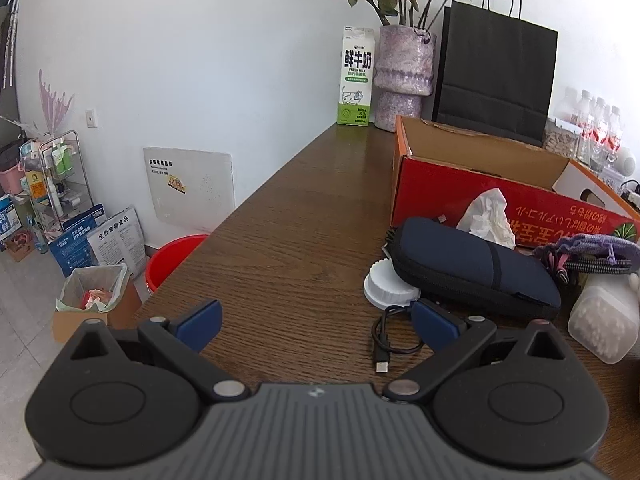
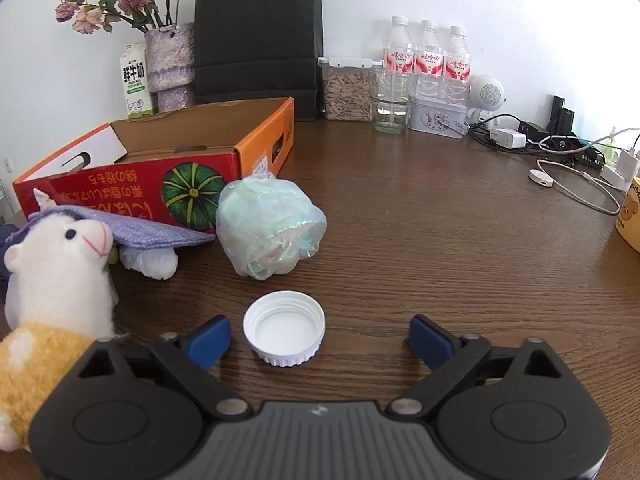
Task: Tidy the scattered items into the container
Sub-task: 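Grasp the second white cap with the right gripper while the left grasps the black cable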
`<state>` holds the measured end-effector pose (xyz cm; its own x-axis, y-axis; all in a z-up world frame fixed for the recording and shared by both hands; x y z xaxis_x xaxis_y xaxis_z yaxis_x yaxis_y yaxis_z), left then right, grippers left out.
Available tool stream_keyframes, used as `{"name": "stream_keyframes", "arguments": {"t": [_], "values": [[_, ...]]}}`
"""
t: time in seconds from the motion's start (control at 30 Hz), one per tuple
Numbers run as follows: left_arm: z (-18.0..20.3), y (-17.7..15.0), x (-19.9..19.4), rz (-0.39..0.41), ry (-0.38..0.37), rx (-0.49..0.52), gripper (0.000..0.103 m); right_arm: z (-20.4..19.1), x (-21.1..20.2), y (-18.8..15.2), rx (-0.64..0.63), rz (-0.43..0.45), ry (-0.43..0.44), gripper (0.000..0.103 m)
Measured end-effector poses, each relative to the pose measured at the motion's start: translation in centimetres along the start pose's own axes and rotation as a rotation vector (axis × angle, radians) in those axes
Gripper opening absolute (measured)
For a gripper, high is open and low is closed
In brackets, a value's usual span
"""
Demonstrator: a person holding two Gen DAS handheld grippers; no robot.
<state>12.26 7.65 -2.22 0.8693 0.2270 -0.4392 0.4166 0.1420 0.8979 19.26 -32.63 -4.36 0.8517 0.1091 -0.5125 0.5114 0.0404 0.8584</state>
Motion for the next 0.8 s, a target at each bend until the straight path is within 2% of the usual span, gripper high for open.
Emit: {"name": "stream_keyframes", "arguments": {"t": [0.03,0.07,0.1,0.47,0.5,0.57,0.63,0.67,0.7,0.8], "values": [[0.1,0.0,0.1,-0.002,-0.003,0.004,0.103,-0.1,-0.1,0.0,-0.004,0.007,0.006,0.082],[0.2,0.0,0.3,-0.003,-0.006,0.008,0.103,-0.2,-0.3,0.0,-0.010,0.017,0.016,0.066],[0.4,0.1,0.4,-0.004,-0.010,0.012,0.103,-0.3,-0.5,0.0,-0.013,0.030,0.027,0.038],[1.8,-0.6,2.4,-0.054,-0.052,0.076,0.103,-1.1,-0.7,0.1,-0.016,0.037,0.029,0.039],[1.9,-0.7,2.5,-0.059,-0.058,0.079,0.100,-1.1,-0.7,0.1,-0.016,0.037,0.028,0.039],[2.0,-0.8,2.3,-0.060,-0.085,0.082,0.088,-1.1,-0.7,0.1,-0.020,0.037,0.026,0.040],[2.3,-0.8,1.7,-0.048,-0.111,0.101,0.068,-1.1,-0.7,0.1,-0.020,0.037,0.025,0.040],[2.5,-0.8,1.4,-0.046,-0.130,0.107,0.047,-1.1,-0.7,0.1,-0.019,0.037,0.025,0.040],[2.6,-0.8,1.2,-0.046,-0.143,0.111,0.032,-1.1,-0.7,0.1,-0.018,0.037,0.026,0.040],[2.9,-0.8,0.8,-0.049,-0.161,0.110,0.027,-1.2,-0.7,0.1,-0.015,0.037,0.021,0.040]]}}
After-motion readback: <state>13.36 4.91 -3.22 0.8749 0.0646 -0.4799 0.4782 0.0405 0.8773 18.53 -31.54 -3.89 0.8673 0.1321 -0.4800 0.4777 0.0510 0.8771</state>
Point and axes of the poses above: each gripper's, at about its wrist camera, not at the fingertips, and x roughly the way its jaws point, z to its right, y to its top, the point moved 2 cm from there along x, roughly the way its jaws point, and after that the axes turned 8 degrees about z, right-handed, at the moved point
